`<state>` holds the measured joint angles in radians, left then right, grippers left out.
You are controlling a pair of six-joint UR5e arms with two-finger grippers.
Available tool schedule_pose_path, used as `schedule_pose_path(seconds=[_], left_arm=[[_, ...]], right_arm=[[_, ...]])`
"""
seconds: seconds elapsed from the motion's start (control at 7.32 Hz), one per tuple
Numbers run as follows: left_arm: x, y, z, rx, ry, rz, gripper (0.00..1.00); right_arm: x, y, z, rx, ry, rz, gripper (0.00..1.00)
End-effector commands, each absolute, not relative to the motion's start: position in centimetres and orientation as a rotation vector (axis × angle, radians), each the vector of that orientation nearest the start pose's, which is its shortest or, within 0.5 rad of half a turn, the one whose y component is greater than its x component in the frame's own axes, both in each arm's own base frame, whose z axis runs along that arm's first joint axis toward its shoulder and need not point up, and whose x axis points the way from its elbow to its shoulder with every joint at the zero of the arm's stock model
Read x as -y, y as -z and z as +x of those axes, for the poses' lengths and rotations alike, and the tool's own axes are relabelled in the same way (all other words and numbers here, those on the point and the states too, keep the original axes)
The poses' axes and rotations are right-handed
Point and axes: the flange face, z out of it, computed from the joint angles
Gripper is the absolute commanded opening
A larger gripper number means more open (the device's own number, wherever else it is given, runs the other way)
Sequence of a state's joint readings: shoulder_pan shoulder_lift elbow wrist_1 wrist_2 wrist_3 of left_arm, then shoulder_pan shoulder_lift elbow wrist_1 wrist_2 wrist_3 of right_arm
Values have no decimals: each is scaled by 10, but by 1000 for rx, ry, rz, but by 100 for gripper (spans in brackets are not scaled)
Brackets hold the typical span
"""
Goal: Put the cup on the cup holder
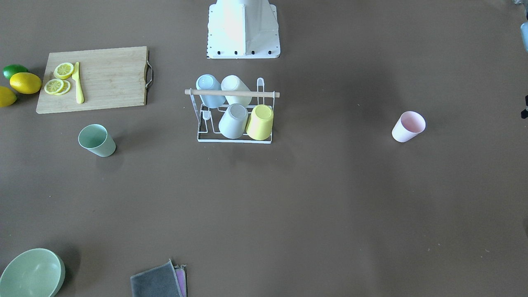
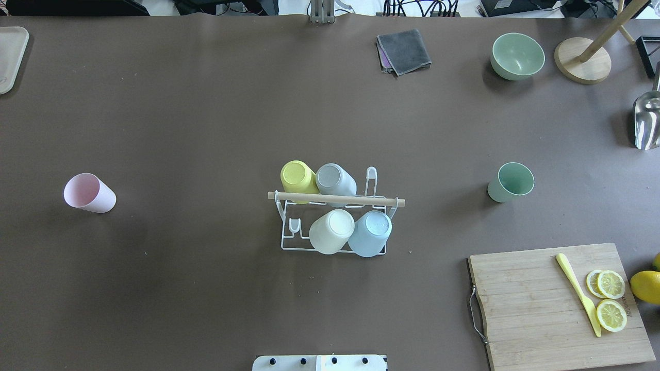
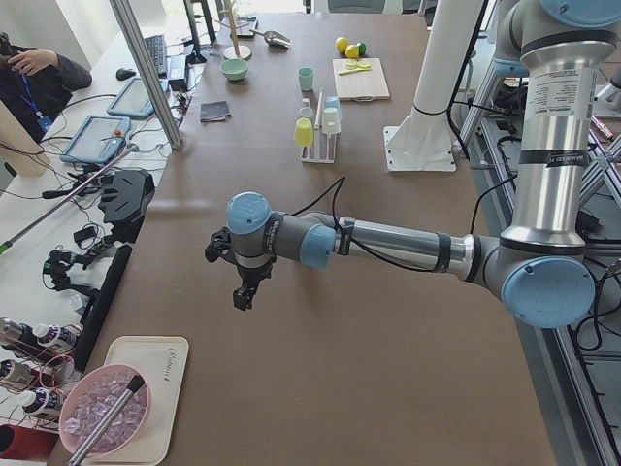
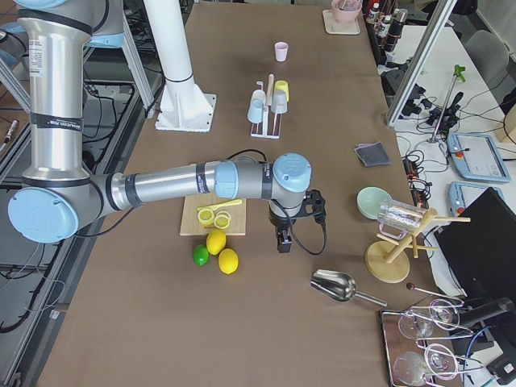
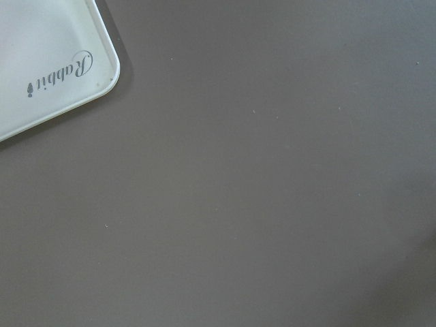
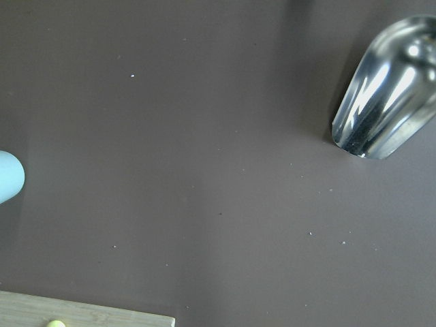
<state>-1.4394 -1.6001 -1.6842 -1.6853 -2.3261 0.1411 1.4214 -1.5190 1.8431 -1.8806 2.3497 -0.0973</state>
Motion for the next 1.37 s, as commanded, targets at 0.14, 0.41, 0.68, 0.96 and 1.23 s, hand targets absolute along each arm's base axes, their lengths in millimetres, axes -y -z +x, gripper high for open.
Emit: schedule_pose_path(seconds=[0.14, 0.41, 0.68, 0.96, 1.23], left_arm=[[557, -523, 62, -752, -482, 311, 99], [571, -501, 105, -707, -558, 331, 98], [575, -487, 118, -709, -578, 322, 99], [580, -481, 122, -695, -678, 343, 99], [589, -442, 122, -622, -743, 326, 98]], right_arm=[[530, -477, -81, 767, 313, -83, 100], [539, -437, -151, 742, 347, -102, 100], [549, -412, -193, 691, 395, -155, 100], [588, -383, -239, 641, 422, -223, 100], [613, -375, -278, 611, 461, -301, 100]])
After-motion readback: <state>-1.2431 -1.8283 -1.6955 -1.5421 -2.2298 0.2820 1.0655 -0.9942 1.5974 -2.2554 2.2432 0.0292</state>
